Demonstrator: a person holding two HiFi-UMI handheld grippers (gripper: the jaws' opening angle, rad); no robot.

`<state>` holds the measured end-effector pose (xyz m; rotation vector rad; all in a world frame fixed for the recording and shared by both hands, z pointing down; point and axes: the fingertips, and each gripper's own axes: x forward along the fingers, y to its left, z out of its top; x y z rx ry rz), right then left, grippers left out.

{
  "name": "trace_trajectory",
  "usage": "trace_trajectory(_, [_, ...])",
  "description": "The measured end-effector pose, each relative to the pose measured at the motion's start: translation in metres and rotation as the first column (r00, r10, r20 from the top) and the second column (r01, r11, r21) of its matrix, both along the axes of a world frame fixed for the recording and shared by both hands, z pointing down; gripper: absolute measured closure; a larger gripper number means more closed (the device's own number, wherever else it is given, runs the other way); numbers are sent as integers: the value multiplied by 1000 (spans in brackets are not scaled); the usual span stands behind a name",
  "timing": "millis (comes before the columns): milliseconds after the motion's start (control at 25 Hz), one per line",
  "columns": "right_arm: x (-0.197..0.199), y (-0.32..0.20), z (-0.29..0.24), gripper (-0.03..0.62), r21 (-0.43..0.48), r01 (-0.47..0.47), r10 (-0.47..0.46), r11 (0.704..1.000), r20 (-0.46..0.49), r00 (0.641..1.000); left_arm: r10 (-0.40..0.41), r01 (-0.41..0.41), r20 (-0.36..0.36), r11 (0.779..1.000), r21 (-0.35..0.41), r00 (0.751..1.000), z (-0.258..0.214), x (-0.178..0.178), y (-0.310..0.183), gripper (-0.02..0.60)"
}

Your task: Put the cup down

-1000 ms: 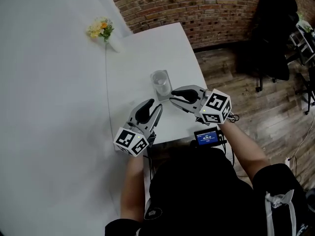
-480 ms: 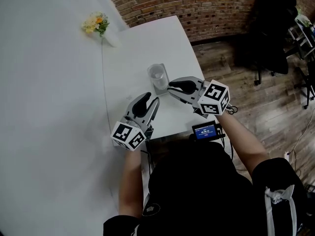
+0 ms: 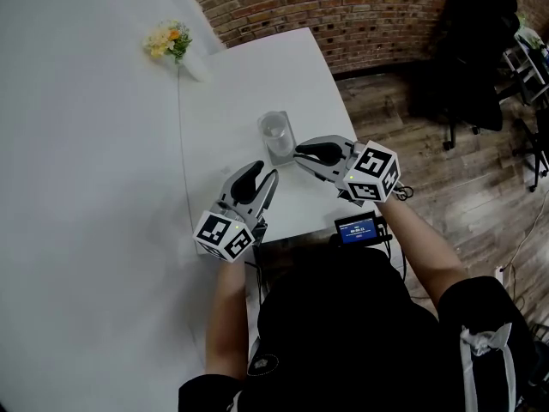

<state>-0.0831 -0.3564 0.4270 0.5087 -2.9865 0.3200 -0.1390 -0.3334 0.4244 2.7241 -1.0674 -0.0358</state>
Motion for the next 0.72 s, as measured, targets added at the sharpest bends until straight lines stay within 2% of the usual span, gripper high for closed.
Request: trace_trajectory(720, [-7, 7, 3, 523, 37, 31, -29, 999, -32, 999, -7, 7, -1, 1000, -2, 1000, 0, 0, 0, 431])
